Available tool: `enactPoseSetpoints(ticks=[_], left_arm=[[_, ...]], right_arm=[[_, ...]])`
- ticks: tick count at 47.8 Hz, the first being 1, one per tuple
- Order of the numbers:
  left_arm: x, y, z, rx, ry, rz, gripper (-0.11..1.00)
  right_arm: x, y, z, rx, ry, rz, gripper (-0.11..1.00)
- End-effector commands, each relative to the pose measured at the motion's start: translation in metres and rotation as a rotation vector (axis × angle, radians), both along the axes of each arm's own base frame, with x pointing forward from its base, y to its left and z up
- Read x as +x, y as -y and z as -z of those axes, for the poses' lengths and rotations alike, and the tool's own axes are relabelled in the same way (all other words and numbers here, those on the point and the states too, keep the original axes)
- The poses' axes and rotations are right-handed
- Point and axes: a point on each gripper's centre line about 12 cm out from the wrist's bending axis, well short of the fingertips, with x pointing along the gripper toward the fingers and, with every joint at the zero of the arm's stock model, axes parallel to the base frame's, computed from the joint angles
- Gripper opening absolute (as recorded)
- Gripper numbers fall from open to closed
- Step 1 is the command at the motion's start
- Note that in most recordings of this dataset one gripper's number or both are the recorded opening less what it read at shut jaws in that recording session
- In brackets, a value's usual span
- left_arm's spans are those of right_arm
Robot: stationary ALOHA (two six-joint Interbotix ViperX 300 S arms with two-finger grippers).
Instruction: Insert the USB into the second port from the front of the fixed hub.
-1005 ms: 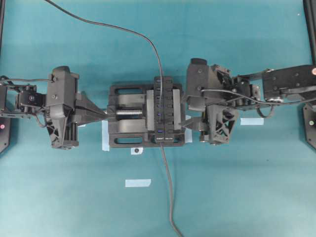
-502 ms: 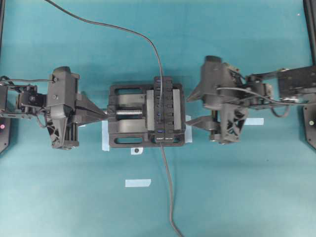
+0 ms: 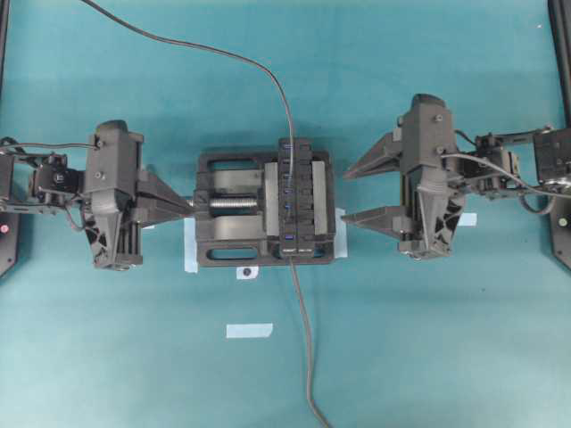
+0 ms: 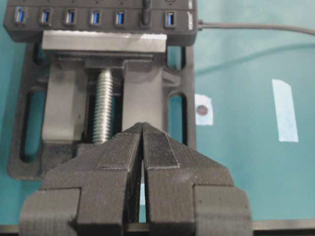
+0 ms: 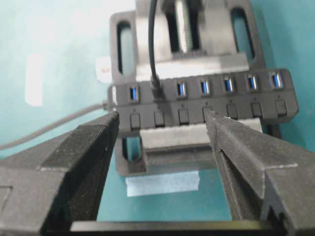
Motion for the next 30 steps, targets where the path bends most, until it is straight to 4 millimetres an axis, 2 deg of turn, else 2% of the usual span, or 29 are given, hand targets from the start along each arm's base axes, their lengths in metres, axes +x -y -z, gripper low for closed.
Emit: enactPoseSetpoints(ticks=[1, 30], left_arm=[[0.0046, 0.0004, -0.0086, 0.001, 0.032, 0.002, 0.0], [0.0042, 0.0004, -0.0081, 0.001, 0.031, 0.002, 0.0]], right_arm=[[0.0007, -0.0029, -0.0059, 0.006, 0.025, -0.005, 0.8], [0.0003, -0.0063, 0.0028, 0.006, -0.012, -0.015, 0.8]])
